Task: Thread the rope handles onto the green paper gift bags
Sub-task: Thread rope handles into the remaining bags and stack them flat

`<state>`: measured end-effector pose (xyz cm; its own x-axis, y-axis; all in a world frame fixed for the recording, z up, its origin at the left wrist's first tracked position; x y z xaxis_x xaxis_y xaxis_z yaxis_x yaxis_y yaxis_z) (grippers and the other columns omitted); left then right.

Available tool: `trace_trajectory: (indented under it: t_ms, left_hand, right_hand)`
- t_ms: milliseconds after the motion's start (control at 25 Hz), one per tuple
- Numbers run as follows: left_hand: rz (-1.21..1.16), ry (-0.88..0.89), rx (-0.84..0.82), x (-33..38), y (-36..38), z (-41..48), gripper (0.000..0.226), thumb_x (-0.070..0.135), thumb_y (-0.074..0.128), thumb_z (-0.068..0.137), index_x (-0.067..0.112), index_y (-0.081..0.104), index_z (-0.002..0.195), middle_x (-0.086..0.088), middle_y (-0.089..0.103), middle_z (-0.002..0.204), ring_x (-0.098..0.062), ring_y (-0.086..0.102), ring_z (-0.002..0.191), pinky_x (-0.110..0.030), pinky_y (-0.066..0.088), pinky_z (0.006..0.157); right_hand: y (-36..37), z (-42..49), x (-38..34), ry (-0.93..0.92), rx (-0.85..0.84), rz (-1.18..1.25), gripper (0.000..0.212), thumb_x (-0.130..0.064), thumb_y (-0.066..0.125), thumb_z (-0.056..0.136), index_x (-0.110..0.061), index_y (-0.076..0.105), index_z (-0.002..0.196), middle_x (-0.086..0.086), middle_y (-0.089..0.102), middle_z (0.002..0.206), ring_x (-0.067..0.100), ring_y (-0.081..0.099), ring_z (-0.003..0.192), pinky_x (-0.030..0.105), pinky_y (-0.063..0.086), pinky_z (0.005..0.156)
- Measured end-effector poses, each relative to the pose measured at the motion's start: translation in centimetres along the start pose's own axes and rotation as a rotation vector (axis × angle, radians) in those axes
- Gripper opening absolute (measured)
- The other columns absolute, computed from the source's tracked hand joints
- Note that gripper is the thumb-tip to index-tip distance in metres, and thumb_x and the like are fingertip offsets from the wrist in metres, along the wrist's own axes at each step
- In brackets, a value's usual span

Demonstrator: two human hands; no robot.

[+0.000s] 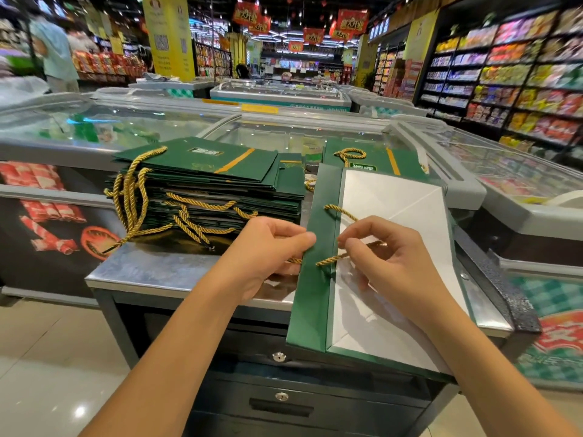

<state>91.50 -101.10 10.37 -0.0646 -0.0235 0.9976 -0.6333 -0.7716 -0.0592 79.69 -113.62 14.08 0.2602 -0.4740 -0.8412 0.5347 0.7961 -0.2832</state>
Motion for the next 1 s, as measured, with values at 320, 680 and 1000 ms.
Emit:
trace_trajectory:
  t_ms: [320,680,1000]
  left_hand:
    - [-0.045,-0.025,0.033,0.1,-0.5,-0.3,0.003,0.004,0.07,0.091,0.007,0.07,0.092,-0.006,0.076,0.08,-0.009,0.071,0.066,-0.022,0.056,0.056]
    - [-0.028,-0.017,0.003,0.4,-0.5,-0.8,0.003,0.008,0.072,0.09,0.01,0.072,0.091,-0.002,0.075,0.078,-0.008,0.069,0.067,-0.022,0.056,0.058]
    - [-0.089,-0.068,-0.047,0.2,0.1,-1.1,0.014,0.005,0.066,0.094,-0.002,0.068,0.106,-0.015,0.072,0.088,-0.01,0.065,0.054,-0.02,0.051,0.046]
  right_hand:
    - [-4.3,1.2,-1.4,-0.008,0.033,-0.151,0.022,-0.006,0.07,0.091,-0.022,0.074,0.104,-0.008,0.069,0.109,0.009,0.061,0.061,0.021,0.053,0.058]
    - [-1.6,0.4,-2.0,-0.221,-0.128,-0.58,0.004,-0.021,0.076,0.088,-0.024,0.078,0.089,-0.017,0.063,0.095,0.013,0.055,0.07,0.018,0.043,0.066]
    - [-5.8,0.4,-3.9,-0.247,0.058,-0.515,0.006,-0.016,0.07,0.09,-0.019,0.072,0.096,-0.013,0.066,0.096,0.011,0.06,0.082,0.025,0.05,0.068]
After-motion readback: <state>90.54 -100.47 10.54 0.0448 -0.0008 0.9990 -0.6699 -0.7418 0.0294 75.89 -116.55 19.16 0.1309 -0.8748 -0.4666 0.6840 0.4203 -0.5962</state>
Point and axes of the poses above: each hand's wrist, its own z-axis towards the middle knuckle, its own y-axis out of the palm, x = y × z, the point moved 10 cm from there along z, towards the middle knuckle
